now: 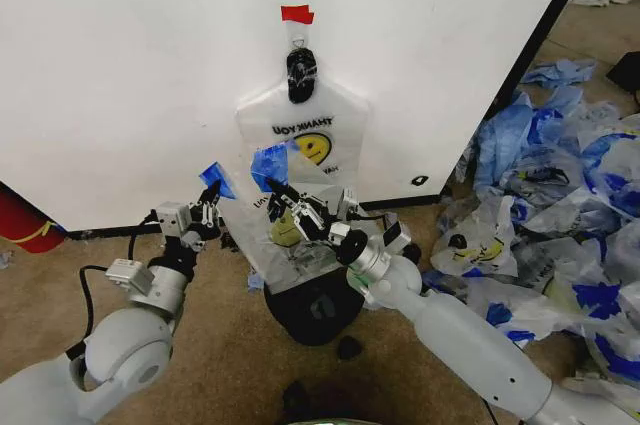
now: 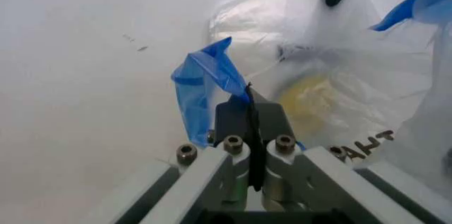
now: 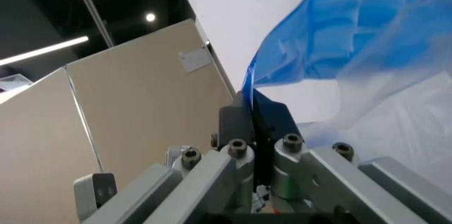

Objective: Pick up the garbage bag from the wall and place it over the trash bin.

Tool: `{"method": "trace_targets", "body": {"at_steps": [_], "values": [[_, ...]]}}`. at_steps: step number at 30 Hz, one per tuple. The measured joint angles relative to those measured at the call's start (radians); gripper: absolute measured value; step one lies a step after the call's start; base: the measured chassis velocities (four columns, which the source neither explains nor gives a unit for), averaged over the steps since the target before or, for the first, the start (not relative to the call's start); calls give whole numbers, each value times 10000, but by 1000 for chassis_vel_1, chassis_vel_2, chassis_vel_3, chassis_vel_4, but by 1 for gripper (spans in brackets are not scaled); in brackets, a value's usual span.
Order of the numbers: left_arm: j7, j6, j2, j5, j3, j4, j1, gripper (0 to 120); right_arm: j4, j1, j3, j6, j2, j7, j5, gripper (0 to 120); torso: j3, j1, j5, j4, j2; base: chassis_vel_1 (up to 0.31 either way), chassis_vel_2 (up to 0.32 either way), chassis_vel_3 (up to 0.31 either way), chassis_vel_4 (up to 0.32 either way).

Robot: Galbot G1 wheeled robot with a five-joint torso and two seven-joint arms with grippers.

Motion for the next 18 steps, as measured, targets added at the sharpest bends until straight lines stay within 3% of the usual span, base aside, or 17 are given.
{"method": "trace_targets", "body": {"at_steps": [11,18], "values": [[-74,34,-30,-63,-4,113,-29,0,-676,83,-76,7,1028,-171,-221,0,1,1,-1,1,0,0,0,0,0],[-71,31,-122,-16,-23,-2,126,0,-391,65,-343,-14,941,-182,-402,0,0,0,0,2,0,0,0,0,0]]}}
